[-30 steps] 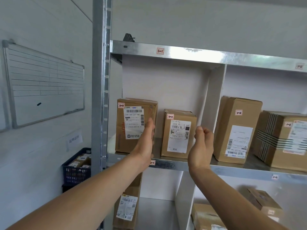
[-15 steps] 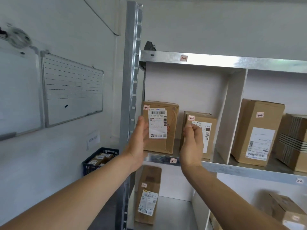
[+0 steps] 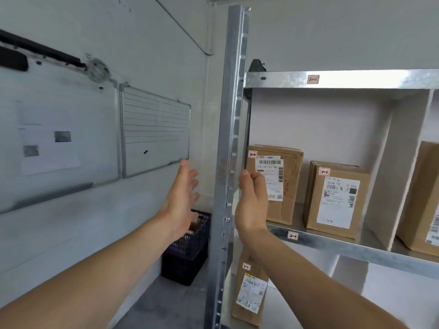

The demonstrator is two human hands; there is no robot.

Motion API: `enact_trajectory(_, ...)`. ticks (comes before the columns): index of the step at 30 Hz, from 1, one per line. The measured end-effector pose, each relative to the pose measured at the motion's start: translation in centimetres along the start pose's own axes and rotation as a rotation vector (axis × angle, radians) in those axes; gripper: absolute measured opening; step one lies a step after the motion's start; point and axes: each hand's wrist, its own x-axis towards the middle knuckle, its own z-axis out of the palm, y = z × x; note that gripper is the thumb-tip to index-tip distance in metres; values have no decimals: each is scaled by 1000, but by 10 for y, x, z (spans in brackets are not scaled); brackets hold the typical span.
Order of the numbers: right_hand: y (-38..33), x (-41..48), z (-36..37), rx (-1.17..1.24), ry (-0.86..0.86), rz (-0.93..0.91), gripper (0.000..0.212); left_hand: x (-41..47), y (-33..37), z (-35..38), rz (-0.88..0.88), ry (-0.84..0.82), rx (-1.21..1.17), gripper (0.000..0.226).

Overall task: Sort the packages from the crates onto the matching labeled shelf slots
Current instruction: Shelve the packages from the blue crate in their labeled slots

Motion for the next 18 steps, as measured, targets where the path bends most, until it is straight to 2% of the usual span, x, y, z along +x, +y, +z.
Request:
enact_trajectory(12,30,4,55,107,-257,128,10,-1,-1,-55,-7,307,40,83)
enact_trajectory(18,66,-19,85,68,-399,204,15,-32,-27,-97,-62,485,79,85)
